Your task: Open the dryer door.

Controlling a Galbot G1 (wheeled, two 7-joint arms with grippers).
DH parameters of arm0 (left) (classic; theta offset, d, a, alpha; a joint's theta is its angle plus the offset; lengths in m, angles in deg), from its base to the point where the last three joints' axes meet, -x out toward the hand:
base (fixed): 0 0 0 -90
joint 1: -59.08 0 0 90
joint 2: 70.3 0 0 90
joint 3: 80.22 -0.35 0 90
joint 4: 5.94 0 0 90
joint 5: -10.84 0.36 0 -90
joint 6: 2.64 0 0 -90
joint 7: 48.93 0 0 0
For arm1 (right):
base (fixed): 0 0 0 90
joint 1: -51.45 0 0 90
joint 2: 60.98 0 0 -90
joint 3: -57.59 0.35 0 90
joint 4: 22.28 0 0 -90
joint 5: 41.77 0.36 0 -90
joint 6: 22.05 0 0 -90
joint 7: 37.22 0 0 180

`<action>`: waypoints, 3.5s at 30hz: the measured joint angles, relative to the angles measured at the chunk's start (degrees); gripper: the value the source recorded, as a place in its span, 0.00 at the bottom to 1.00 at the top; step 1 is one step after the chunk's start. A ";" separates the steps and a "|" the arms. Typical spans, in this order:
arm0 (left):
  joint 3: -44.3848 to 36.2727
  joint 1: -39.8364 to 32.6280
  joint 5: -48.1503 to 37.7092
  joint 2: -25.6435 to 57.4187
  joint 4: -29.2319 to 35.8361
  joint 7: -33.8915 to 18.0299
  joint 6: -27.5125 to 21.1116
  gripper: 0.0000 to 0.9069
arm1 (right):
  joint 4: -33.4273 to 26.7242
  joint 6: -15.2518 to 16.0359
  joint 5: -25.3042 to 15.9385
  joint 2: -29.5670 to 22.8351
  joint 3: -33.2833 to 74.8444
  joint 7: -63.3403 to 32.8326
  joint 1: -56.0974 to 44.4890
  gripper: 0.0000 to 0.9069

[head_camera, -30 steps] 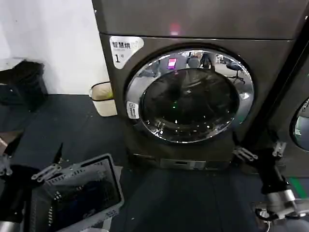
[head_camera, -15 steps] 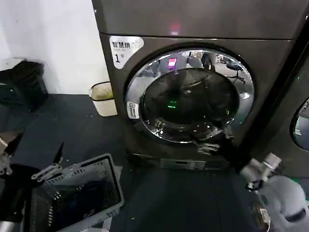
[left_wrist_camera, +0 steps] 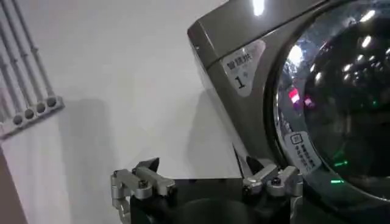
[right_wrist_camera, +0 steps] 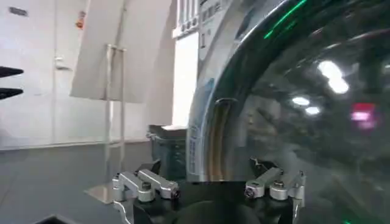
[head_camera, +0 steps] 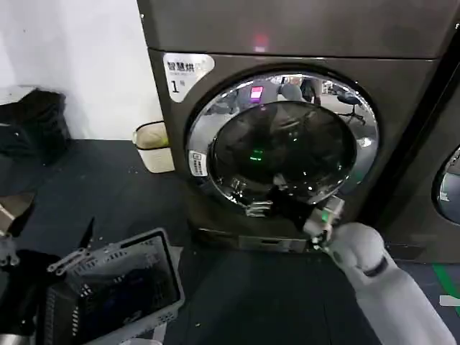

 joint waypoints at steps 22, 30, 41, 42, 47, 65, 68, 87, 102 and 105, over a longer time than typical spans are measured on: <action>-0.09 -0.28 1.34 -0.51 0.00 -0.23 -0.52 1.00 | -11.95 0.43 -1.48 -6.98 -8.60 1.49 12.00 1.00; 0.24 -0.57 1.84 -0.32 0.00 0.76 -1.12 1.00 | -12.78 1.16 -1.45 -7.63 -10.13 1.55 13.04 1.00; 2.53 -4.08 -0.41 2.64 0.00 2.96 -9.20 1.00 | -10.94 2.33 1.90 -5.85 -9.96 6.31 12.22 1.00; 2.57 -4.42 -0.55 2.97 0.00 2.99 -10.28 1.00 | -10.77 2.23 2.11 -5.63 -9.86 6.80 12.06 1.00; 2.45 -6.29 -1.87 4.68 0.01 4.89 -15.82 1.00 | -9.64 1.55 2.84 -4.42 -9.28 10.43 11.06 1.00; -1.23 -16.97 -24.42 17.34 -16.54 16.46 -8.34 1.00 | -0.49 -4.78 5.64 3.56 -2.93 24.93 0.45 1.00; -2.55 -18.70 -27.65 19.98 -19.82 16.80 -7.78 1.00 | 1.72 -5.46 6.68 5.87 -1.73 28.02 -2.15 1.00; -31.31 -40.14 -38.45 37.00 -38.74 20.40 -2.41 1.00 | 6.02 -10.27 12.25 14.28 6.64 43.42 -11.57 1.00; -58.91 -59.97 -38.93 35.16 -48.82 21.09 -0.96 1.00 | 4.73 -12.25 12.53 13.13 28.91 44.95 -25.10 1.00; -62.68 -63.09 -38.55 34.44 -49.94 23.15 -0.68 1.00 | 3.82 -13.26 13.17 12.03 36.12 43.10 -27.53 1.00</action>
